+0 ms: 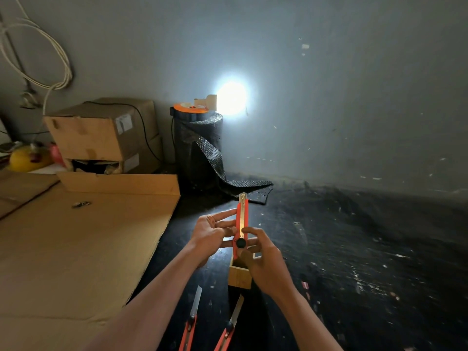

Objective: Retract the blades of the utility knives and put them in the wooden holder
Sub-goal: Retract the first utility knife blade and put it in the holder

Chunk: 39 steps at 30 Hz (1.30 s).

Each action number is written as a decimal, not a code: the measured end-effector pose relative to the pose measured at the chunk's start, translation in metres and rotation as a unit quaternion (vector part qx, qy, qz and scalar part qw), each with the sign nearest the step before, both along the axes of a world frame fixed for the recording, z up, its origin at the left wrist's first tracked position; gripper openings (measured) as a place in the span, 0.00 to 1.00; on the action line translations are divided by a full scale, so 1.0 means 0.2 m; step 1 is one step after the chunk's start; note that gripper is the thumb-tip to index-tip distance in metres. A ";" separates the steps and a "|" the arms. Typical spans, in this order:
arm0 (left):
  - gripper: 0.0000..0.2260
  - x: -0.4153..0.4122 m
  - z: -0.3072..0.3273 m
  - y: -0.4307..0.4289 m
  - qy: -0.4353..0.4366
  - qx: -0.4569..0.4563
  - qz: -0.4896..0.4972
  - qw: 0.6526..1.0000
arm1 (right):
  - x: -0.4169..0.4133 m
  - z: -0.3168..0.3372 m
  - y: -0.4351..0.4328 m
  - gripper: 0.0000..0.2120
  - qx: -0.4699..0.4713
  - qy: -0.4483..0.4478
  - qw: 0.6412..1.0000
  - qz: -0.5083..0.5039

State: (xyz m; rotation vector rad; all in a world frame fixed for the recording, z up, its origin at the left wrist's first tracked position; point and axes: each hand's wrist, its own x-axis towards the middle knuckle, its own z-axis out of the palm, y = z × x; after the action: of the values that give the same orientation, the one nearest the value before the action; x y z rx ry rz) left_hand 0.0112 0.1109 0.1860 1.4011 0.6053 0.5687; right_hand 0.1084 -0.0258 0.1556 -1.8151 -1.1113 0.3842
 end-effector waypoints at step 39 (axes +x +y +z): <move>0.23 0.12 -0.05 0.06 -0.002 -0.023 -0.012 1.000 | 0.11 -0.07 0.09 0.12 0.017 -0.021 0.999 -0.047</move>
State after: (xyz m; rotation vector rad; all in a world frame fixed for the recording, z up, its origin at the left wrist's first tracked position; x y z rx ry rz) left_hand 0.0350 0.1224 0.1756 1.3619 0.5943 0.5346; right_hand 0.1301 -0.0082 0.1425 -1.8445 -1.0505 0.2722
